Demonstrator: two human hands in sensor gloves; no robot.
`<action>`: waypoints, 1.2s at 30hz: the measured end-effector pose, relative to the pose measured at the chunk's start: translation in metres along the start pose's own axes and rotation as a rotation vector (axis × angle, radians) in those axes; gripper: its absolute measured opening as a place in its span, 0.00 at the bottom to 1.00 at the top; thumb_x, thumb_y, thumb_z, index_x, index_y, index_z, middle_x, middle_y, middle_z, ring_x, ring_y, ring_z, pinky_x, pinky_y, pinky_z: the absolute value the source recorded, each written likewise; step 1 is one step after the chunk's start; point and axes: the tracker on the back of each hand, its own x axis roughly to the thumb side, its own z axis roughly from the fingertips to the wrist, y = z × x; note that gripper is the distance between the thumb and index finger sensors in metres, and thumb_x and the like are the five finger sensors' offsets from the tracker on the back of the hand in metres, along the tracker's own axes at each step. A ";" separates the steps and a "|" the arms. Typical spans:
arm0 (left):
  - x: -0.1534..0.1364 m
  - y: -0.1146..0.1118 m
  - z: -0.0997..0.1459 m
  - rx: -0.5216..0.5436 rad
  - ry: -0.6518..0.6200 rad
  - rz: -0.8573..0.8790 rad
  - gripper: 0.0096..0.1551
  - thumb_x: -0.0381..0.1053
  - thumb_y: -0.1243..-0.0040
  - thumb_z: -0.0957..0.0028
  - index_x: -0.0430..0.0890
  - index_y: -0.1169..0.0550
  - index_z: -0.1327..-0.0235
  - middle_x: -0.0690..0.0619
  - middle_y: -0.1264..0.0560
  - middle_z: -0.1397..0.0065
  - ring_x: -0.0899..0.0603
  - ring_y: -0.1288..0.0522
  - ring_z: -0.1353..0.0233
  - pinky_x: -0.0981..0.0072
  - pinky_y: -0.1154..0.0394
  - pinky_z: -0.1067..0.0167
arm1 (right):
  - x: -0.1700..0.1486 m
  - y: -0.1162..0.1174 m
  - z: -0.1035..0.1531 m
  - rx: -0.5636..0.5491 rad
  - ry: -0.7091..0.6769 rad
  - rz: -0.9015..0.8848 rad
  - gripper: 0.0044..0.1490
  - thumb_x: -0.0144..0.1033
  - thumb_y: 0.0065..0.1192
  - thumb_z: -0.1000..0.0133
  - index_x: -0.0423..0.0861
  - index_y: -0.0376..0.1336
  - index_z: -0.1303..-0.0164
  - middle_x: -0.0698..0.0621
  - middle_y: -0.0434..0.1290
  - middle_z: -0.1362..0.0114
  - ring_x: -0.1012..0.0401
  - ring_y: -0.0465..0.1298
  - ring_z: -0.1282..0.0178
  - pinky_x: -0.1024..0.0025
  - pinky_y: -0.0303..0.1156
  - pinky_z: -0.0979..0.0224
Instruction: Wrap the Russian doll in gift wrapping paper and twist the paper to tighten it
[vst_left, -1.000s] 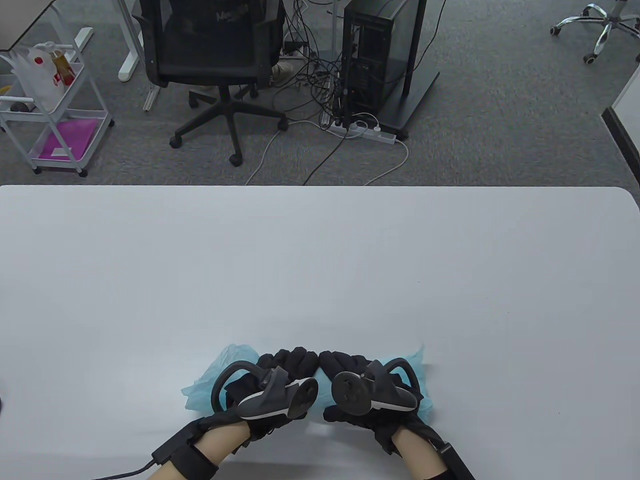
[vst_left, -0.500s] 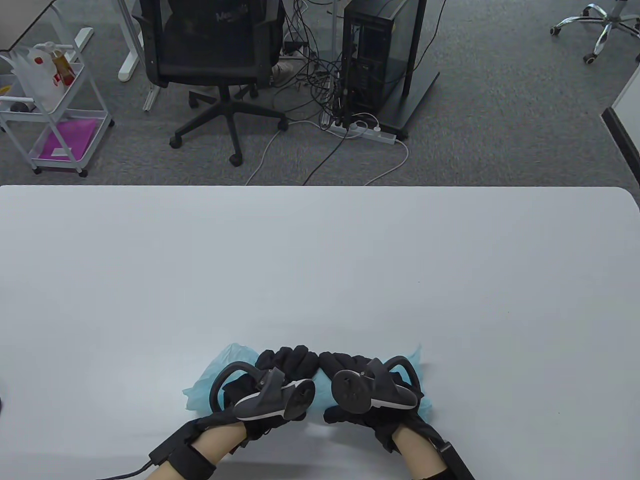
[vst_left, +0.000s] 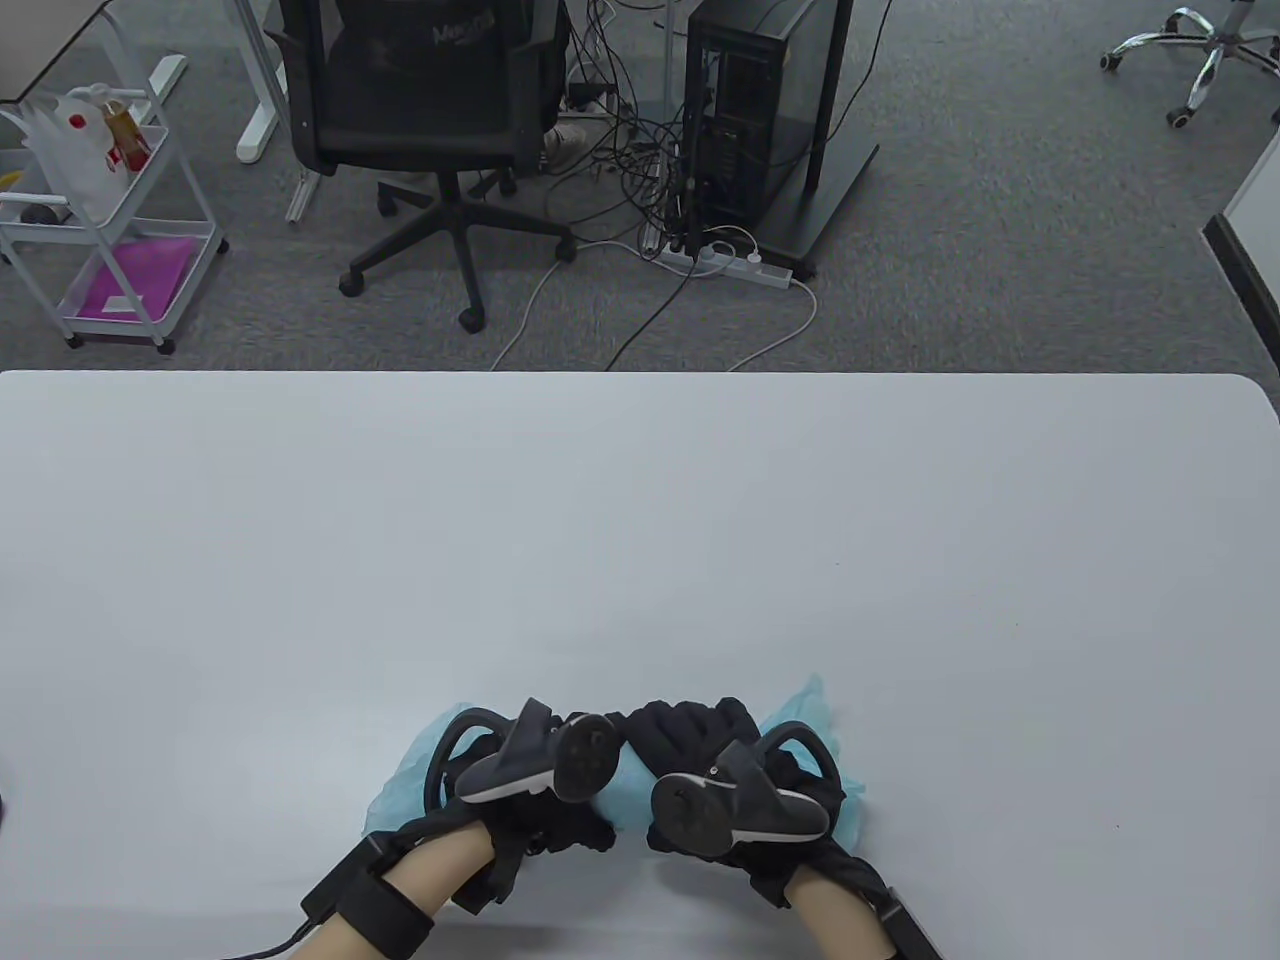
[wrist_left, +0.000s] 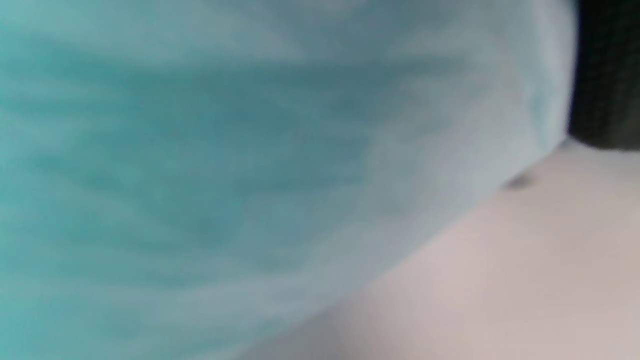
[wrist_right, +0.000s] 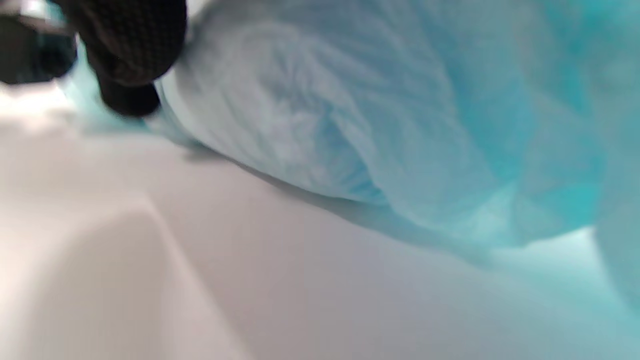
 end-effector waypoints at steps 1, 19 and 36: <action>-0.001 0.000 0.000 -0.012 0.002 0.007 0.64 0.75 0.30 0.79 0.59 0.44 0.28 0.57 0.33 0.25 0.46 0.22 0.32 0.57 0.25 0.34 | 0.006 0.002 -0.001 0.008 -0.001 0.062 0.69 0.65 0.64 0.57 0.42 0.36 0.20 0.43 0.49 0.12 0.46 0.62 0.14 0.31 0.55 0.21; -0.031 0.002 -0.013 -0.189 -0.038 0.281 0.63 0.80 0.31 0.83 0.51 0.32 0.32 0.51 0.23 0.34 0.45 0.16 0.46 0.61 0.20 0.47 | 0.027 0.015 -0.004 -0.107 0.078 0.218 0.78 0.66 0.68 0.58 0.42 0.26 0.21 0.43 0.40 0.11 0.45 0.59 0.11 0.35 0.56 0.16; -0.017 0.048 0.027 0.197 -0.084 0.203 0.63 0.78 0.38 0.73 0.64 0.52 0.24 0.60 0.51 0.14 0.45 0.40 0.14 0.51 0.39 0.20 | -0.002 -0.018 0.004 -0.174 0.101 0.056 0.73 0.69 0.71 0.66 0.44 0.43 0.21 0.45 0.64 0.21 0.51 0.77 0.28 0.40 0.72 0.27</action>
